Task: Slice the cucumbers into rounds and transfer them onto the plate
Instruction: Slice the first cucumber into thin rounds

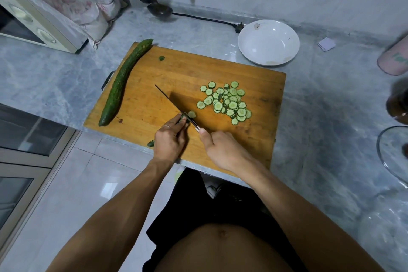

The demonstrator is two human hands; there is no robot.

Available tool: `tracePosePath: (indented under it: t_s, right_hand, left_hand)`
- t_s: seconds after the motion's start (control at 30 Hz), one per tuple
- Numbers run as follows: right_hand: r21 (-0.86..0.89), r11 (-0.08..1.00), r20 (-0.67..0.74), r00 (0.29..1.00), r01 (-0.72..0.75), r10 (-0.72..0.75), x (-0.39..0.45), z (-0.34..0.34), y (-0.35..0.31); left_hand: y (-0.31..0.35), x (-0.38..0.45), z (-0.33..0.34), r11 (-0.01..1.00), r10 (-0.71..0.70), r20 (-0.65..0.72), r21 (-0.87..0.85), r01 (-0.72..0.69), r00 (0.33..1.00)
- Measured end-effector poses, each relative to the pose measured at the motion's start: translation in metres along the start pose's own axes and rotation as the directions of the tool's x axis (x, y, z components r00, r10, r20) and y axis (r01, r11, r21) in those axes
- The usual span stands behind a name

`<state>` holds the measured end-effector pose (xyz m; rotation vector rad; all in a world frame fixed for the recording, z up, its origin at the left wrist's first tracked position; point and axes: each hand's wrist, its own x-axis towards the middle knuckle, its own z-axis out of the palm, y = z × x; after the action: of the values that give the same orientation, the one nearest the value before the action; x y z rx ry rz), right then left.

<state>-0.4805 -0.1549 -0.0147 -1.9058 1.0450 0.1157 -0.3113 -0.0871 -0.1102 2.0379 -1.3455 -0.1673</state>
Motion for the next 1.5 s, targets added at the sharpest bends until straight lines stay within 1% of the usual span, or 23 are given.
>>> tracePosePath:
  t_s: [0.13,0.33,0.5,0.6,0.67,0.7,0.77,0.8,0.83,0.87,0.9,0.93,0.97,1.03,1.07,1.13,1.23,1.27,1.3,1.33,1.4,1.43,1.5]
  right_hand:
    - [0.025,1.0,-0.043,0.999,0.016,-0.015,-0.002,0.002,0.004]
    - [0.04,0.998,-0.065,0.997,0.041,-0.038,-0.003,-0.007,0.007]
    - [0.052,0.998,-0.073,0.997,0.028,-0.024,-0.004,-0.02,0.018]
    - [0.029,0.999,-0.068,0.997,0.035,-0.033,-0.006,-0.03,0.027]
    - [-0.002,0.999,-0.081,0.995,0.054,-0.054,-0.01,-0.035,0.033]
    - [-0.035,0.997,-0.095,0.993,0.069,-0.072,-0.012,-0.037,0.037]
    - [-0.137,0.986,-0.118,0.986,0.098,-0.114,-0.017,-0.039,0.044]
    - [-0.205,0.973,-0.126,0.982,0.11,-0.138,-0.019,-0.04,0.047]
    - [-0.275,0.954,-0.131,0.978,0.12,-0.161,-0.022,-0.04,0.05]
    - [-0.339,0.932,-0.133,0.974,0.127,-0.181,-0.025,-0.04,0.051]
    - [-0.394,0.91,-0.135,0.971,0.131,-0.199,-0.027,-0.04,0.051]
    - [-0.438,0.889,-0.138,0.967,0.133,-0.212,-0.029,-0.039,0.051]
    - [-0.472,0.872,-0.142,0.965,0.13,-0.22,-0.031,-0.039,0.05]
    - [-0.523,0.842,-0.144,0.961,0.13,-0.237,-0.033,-0.037,0.049]
    - [-0.54,0.831,-0.143,0.958,0.135,-0.249,-0.034,-0.036,0.049]
    - [-0.562,0.815,-0.143,0.954,0.141,-0.264,-0.035,-0.035,0.049]
    - [-0.568,0.812,-0.151,0.954,0.131,-0.26,-0.038,-0.036,0.048]
    - [-0.566,0.815,-0.156,0.953,0.128,-0.258,-0.039,-0.037,0.048]
    - [-0.565,0.816,-0.163,0.952,0.126,-0.26,-0.041,-0.037,0.048]
    - [-0.565,0.816,-0.17,0.95,0.123,-0.262,-0.043,-0.038,0.048]
    - [-0.563,0.817,-0.179,0.948,0.121,-0.264,-0.047,-0.04,0.048]
    - [-0.562,0.818,-0.181,0.947,0.121,-0.265,-0.049,-0.041,0.049]
    - [-0.558,0.821,-0.183,0.947,0.123,-0.266,-0.053,-0.041,0.049]
  left_hand:
    - [0.005,-0.001,-0.002,1.0,-0.014,-0.017,0.0,0.014,1.0]
    - [0.01,-0.001,-0.007,1.0,-0.019,0.007,0.021,0.019,1.0]
    - [0.01,0.001,-0.011,1.0,-0.024,0.021,0.007,0.024,0.999]
    - [0.012,0.002,-0.013,0.997,-0.07,0.03,-0.027,0.071,0.997]
    - [0.017,0.003,-0.019,0.989,-0.119,-0.035,-0.092,0.115,0.992]
    - [0.021,0.004,-0.024,0.984,-0.131,-0.101,-0.13,0.118,0.986]
    - [0.031,0.007,-0.035,0.984,-0.082,-0.27,-0.172,0.036,0.959]
    - [0.035,0.01,-0.039,0.987,-0.022,-0.33,-0.16,-0.033,0.944]
    - [0.04,0.013,-0.043,0.985,0.057,-0.347,-0.134,-0.109,0.936]
    - [0.044,0.016,-0.046,0.976,0.145,-0.309,-0.112,-0.187,0.94]
    - [0.048,0.02,-0.048,0.961,0.232,-0.213,-0.101,-0.257,0.949]
    - [0.052,0.023,-0.049,0.944,0.308,-0.076,-0.103,-0.315,0.948]
    - [0.056,0.026,-0.051,0.928,0.364,0.066,-0.109,-0.356,0.929]
    - [0.061,0.032,-0.05,0.915,0.402,0.292,-0.097,-0.391,0.868]
    - [0.063,0.036,-0.049,0.918,0.387,0.381,-0.081,-0.387,0.839]
    - [0.068,0.048,-0.048,0.94,0.303,0.544,-0.034,-0.341,0.783]
    - [0.08,0.067,-0.043,0.969,0.117,0.749,0.058,-0.24,0.652]
    - [0.085,0.072,-0.041,0.976,0.067,0.789,0.075,-0.204,0.611]
    - [0.088,0.075,-0.039,0.983,0.04,0.803,0.076,-0.168,0.595]
    - [0.091,0.077,-0.039,0.987,0.043,0.789,0.059,-0.146,0.613]
    - [0.097,0.077,-0.042,0.987,0.115,0.703,0.0,-0.161,0.702]
    - [0.1,0.075,-0.042,0.985,0.145,0.676,-0.026,-0.173,0.723]
    - [0.105,0.07,-0.038,0.976,0.181,0.691,-0.038,-0.215,0.7]
